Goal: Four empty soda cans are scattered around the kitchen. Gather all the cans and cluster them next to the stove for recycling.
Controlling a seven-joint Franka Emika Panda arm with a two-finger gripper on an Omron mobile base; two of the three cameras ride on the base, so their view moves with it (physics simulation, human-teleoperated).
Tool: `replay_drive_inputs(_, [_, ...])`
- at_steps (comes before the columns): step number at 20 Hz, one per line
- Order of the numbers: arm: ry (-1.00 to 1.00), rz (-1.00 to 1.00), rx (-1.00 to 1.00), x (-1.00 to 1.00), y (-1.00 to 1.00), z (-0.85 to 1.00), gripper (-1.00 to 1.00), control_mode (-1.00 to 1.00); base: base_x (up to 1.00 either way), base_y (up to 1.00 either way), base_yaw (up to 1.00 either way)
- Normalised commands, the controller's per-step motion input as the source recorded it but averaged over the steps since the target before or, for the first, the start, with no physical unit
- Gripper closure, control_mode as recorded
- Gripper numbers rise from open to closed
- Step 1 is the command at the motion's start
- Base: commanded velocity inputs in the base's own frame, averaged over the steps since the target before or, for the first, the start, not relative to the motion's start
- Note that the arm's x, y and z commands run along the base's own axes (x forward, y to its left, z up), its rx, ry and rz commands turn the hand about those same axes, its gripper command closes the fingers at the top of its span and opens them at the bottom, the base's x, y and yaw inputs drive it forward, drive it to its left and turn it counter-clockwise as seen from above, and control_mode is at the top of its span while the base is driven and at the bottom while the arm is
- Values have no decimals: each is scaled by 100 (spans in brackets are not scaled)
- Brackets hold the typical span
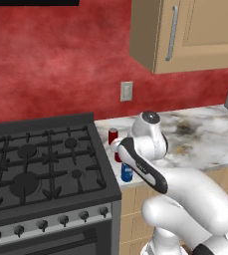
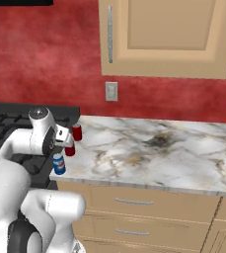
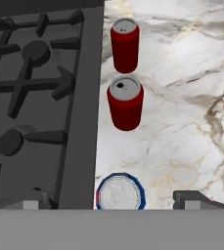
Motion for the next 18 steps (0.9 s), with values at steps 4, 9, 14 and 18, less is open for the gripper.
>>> replay_drive_inputs(4, [0,-5,0,-43,-4,20,-100,-100,0,0,0])
replay_drive_inputs(9, [0,-10,4,-41,-23,15,-100,-100,0,0,0])
replay_drive_inputs(14, [2,-10,7,-27,-34,26,-100,-100,0,0,0])
replay_drive_inputs(18, [0,-7,5,-24,-23,31,-100,-100,0,0,0])
